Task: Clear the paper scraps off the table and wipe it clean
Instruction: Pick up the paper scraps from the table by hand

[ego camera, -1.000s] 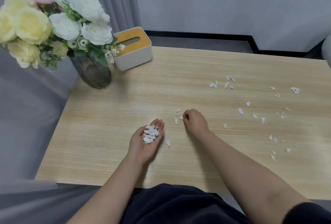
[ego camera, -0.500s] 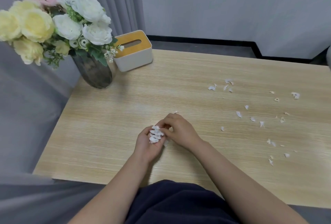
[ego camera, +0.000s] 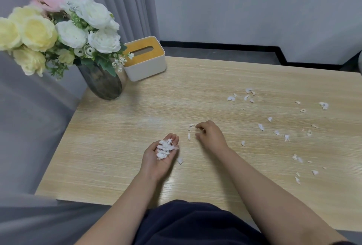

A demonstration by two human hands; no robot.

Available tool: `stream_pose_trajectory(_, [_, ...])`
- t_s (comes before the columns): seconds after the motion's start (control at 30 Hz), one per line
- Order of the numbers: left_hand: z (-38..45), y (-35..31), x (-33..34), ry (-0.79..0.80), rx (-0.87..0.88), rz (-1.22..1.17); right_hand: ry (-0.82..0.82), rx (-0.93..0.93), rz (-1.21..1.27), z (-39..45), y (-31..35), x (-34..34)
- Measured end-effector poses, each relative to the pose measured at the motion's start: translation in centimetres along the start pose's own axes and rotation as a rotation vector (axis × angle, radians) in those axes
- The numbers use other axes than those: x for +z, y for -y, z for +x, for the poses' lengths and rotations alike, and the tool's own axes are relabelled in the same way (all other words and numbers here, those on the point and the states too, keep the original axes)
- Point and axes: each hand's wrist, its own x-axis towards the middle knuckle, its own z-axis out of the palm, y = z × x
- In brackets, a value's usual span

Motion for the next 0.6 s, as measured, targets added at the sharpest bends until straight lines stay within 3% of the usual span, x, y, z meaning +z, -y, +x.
stream_pose_trajectory(0.33, [-1.1,-1.1,-0.4,0.040,0.002,-0.014,0.105,-0.049,-0.207,0.3,0.8,2.4])
stream_pose_trajectory(0.47, [-1.3,-1.1,-0.2,0.015,-0.004,-0.007,0.053,-0.078,-0.086,0.0,1.9,1.9])
stream_pose_trajectory(0.6, [-1.3,-1.0,0.2,-0.006,-0.005,0.000,0.043,-0.237,0.118,-1.0,4.4,1.0])
